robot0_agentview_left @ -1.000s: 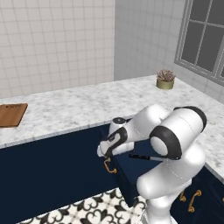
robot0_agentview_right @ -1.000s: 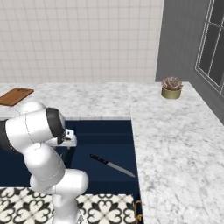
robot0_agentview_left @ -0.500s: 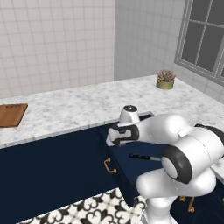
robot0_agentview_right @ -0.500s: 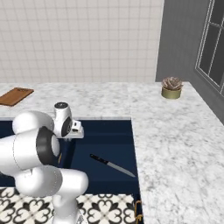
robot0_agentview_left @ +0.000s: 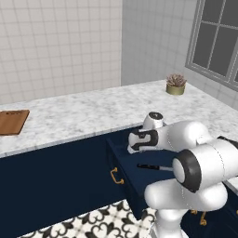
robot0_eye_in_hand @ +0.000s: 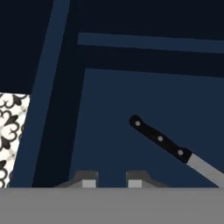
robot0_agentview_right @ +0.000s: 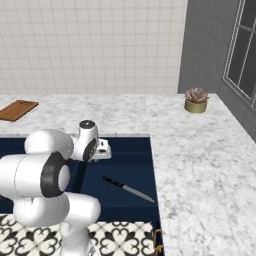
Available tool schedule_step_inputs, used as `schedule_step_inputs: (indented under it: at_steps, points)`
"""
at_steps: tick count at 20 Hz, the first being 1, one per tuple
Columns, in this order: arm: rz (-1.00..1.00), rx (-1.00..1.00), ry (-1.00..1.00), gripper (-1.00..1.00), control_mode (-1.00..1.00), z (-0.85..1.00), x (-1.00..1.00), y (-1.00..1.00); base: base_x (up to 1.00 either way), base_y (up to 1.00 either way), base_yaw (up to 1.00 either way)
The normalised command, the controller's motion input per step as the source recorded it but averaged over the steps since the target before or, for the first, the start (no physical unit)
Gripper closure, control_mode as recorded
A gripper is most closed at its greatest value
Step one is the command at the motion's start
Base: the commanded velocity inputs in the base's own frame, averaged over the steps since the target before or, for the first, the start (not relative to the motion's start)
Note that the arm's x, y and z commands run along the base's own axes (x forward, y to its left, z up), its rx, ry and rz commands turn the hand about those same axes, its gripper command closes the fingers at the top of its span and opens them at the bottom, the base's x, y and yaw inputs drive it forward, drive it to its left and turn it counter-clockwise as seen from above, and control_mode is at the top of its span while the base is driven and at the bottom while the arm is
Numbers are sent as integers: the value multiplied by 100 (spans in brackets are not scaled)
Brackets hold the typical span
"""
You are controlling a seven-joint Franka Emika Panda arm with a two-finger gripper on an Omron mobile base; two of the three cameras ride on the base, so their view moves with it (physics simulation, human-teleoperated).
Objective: Pick up the knife from the drawer and place it on the cutting board. Then place the meat from the plate to the cutting board.
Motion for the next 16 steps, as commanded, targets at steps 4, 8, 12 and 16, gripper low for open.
schedule_step_inputs:
  at_steps: [4,8,12,16]
  points:
    - [3,0,0,-100,-100,-18,37,-5,0,0,0]
    - [3,-12,3,-100,-100,-64,33,-32,0,0,0]
    - [0,-14,11,-100,-100,-49,2,-31,0,0,0]
    - [0,-7,6,-100,-100,-28,0,-34,0,0,0]
